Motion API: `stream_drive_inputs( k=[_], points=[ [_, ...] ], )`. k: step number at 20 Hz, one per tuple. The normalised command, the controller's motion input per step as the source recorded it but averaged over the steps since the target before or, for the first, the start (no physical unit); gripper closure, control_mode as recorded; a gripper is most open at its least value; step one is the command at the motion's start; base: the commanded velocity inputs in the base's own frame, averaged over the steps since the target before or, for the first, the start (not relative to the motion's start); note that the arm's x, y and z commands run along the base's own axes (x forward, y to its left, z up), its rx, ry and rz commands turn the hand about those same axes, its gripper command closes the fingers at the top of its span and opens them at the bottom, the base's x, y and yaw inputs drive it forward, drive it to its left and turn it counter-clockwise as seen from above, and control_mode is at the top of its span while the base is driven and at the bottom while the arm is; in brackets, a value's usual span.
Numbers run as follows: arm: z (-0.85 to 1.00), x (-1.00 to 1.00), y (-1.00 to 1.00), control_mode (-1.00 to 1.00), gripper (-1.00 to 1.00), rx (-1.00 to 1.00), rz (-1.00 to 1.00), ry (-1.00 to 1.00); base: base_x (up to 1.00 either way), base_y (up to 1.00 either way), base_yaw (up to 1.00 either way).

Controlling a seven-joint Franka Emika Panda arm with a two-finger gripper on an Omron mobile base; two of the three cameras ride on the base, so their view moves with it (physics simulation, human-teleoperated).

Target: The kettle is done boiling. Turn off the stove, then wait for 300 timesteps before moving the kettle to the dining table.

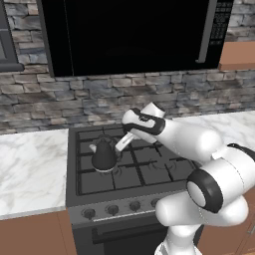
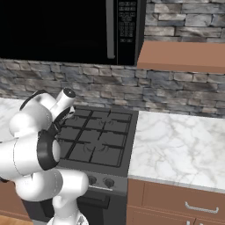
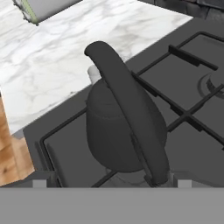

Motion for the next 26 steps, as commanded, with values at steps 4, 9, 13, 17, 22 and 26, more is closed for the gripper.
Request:
stream_drive_inputs(
  k=[4,9,13,17,22,26],
  points=[
    [-0.10,0.11,0.03,-1.00,-1.00,0.00,0.00,0.00,0.00,0.00,0.00],
    [-0.11,0.09,0.05,-1.00,-1.00,0.00,0.00,0.00,0.00,0.00,0.00],
    [-0.11,0.08,0.05,-1.00,-1.00,0.00,0.00,0.00,0.00,0.00,0.00],
    [-0.11,0.09,0.05,-1.00,-1.00,0.00,0.00,0.00,0.00,0.00,0.00],
    [-0.10,0.08,0.05,-1.00,-1.00,0.00,0.00,0.00,0.00,0.00,0.00],
    [-0.10,0.09,0.04,-1.00,-1.00,0.00,0.00,0.00,0.00,0.00,0.00]
  ],
)
